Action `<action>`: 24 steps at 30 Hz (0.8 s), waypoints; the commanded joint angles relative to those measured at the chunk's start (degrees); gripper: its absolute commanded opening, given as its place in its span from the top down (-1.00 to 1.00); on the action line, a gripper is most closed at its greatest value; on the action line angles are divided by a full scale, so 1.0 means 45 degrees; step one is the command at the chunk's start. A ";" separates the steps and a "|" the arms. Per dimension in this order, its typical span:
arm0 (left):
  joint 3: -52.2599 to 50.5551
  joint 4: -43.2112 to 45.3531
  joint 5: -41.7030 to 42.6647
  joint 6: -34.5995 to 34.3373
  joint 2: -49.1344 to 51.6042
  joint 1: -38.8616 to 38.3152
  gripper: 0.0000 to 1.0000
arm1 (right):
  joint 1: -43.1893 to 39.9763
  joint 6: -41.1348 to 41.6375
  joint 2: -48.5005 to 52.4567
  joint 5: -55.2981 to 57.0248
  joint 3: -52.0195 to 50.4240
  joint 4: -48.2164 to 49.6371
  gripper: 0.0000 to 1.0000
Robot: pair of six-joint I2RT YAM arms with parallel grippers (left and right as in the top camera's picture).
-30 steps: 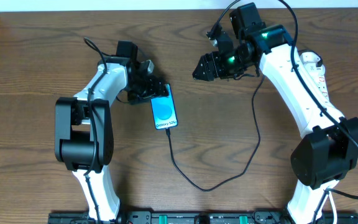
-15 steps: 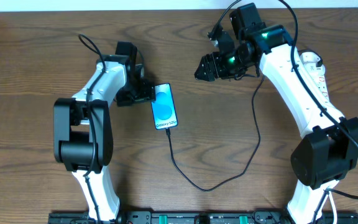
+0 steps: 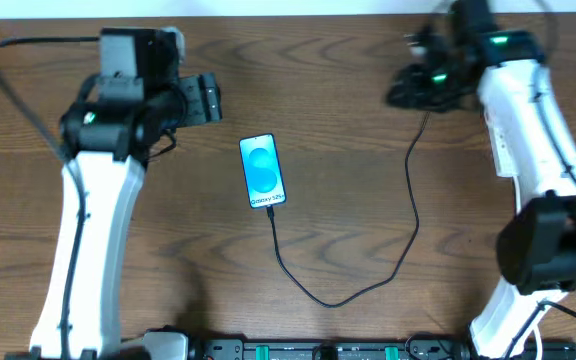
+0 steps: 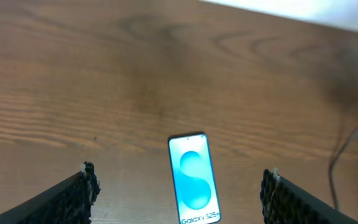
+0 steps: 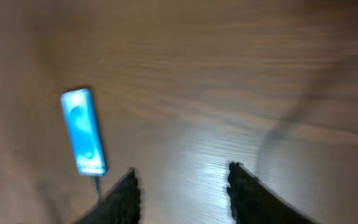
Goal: Plug charger to phone and switch on socket
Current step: 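Release the phone and move the right gripper to the power strip switch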
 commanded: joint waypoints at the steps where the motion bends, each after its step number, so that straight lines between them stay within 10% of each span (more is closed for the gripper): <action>1: 0.0024 -0.0117 -0.0112 -0.0068 -0.0568 0.0019 -0.78 | -0.1569 -0.0141 -0.0651 0.0257 0.0199 -0.0340 0.38; 8: 0.0024 -0.0321 -0.0117 -0.0063 -0.0913 0.0019 -0.96 | -0.4294 -0.0617 -0.0646 0.0262 0.0199 -0.0699 0.98; 24: 0.0019 -0.0321 -0.0117 -0.0063 -0.0908 0.0019 -0.96 | -0.6669 -0.0612 -0.0398 0.1209 0.0175 0.0447 0.97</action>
